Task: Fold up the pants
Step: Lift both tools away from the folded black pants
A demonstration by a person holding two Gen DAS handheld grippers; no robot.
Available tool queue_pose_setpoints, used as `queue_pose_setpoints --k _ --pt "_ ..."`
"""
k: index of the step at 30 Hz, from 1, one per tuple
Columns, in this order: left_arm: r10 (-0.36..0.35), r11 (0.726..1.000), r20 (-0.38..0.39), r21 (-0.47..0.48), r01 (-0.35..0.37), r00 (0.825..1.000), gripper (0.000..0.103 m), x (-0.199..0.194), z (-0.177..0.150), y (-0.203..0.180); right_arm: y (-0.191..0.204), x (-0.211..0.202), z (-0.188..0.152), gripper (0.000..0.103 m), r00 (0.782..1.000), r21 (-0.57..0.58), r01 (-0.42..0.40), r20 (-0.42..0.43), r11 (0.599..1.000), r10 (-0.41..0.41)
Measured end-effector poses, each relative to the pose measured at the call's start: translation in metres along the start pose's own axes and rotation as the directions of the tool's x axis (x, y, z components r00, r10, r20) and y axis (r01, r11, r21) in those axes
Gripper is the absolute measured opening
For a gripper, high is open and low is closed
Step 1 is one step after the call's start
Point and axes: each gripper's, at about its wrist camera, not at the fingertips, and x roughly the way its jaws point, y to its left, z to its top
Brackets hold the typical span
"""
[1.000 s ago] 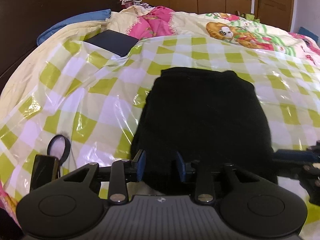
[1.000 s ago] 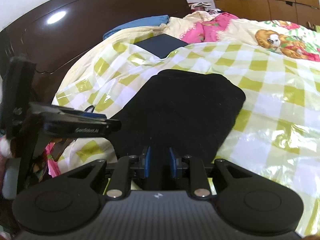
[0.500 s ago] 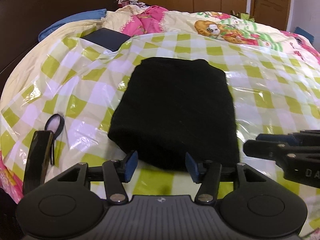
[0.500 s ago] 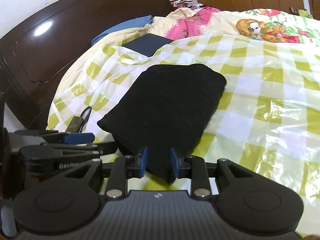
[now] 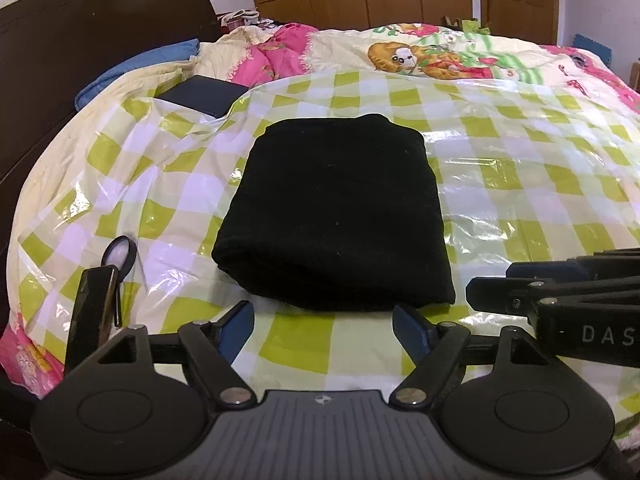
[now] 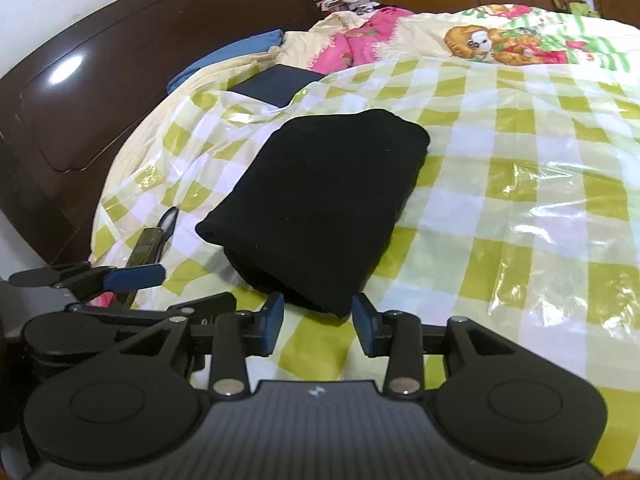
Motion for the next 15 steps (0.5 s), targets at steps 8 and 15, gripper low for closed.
queue_pose_setpoints --k 8,15 --pt "-0.002 1.0 -0.01 -0.016 0.002 1.0 0.093 0.002 -0.01 0.014 0.014 -0.002 -0.012 0.042 0.999 0.003 0.05 0.004 0.999 -0.05" --pt "-0.007 0.998 -0.002 -0.058 0.007 1.0 0.094 -0.003 -0.022 0.036 0.025 0.006 -0.021 0.042 0.997 0.004 0.072 -0.028 0.997 -0.071"
